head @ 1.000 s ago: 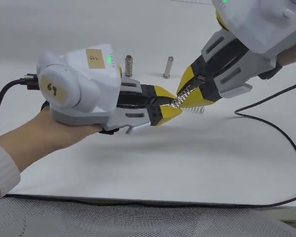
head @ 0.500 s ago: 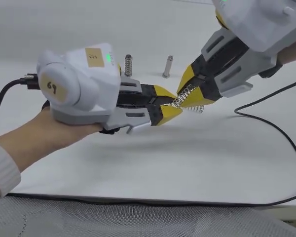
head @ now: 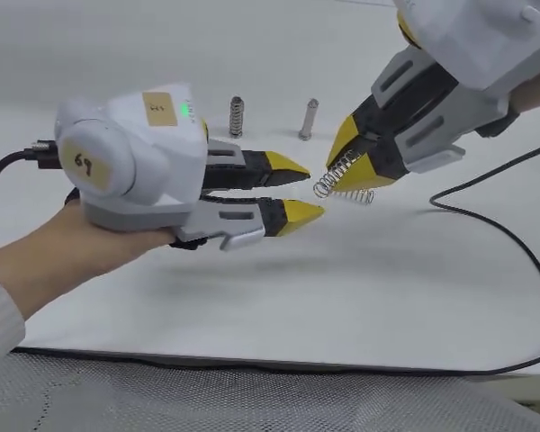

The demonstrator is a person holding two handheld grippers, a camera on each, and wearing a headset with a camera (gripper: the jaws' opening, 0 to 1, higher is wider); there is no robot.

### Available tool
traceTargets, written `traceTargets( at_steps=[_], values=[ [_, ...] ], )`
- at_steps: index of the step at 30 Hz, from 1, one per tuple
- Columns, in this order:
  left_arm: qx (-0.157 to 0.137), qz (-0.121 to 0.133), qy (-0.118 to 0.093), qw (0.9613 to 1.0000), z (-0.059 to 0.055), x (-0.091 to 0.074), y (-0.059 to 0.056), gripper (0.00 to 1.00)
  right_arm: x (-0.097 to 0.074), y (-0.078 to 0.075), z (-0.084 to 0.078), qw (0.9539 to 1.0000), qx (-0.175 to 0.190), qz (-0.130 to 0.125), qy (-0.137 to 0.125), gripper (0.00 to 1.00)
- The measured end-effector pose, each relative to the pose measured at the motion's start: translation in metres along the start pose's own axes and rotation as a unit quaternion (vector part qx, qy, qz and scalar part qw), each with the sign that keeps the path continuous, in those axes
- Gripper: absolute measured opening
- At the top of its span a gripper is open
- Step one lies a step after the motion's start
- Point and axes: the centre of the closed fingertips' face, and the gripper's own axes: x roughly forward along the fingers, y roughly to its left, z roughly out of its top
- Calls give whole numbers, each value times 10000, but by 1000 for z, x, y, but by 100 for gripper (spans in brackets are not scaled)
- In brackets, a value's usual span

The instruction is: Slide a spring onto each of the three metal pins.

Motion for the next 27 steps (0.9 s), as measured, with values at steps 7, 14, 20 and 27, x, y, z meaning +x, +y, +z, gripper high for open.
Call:
traceTargets(
  at_steps=[7,14,20,27],
  values=[
    [-146,306,70,9994,-8,-13,11,36,0,-2,-2,10000,-21,5,40,8],
    [-349,701,181,9968,-20,-31,25,55,0,-4,-2,10000,-35,14,61,8],
    [-469,978,262,9938,-27,-46,33,65,-2,-9,-5,9999,-59,10,128,8],
    [-615,1186,282,9906,-31,-57,36,80,-6,-20,-11,9997,-73,-20,247,8]
  ],
)
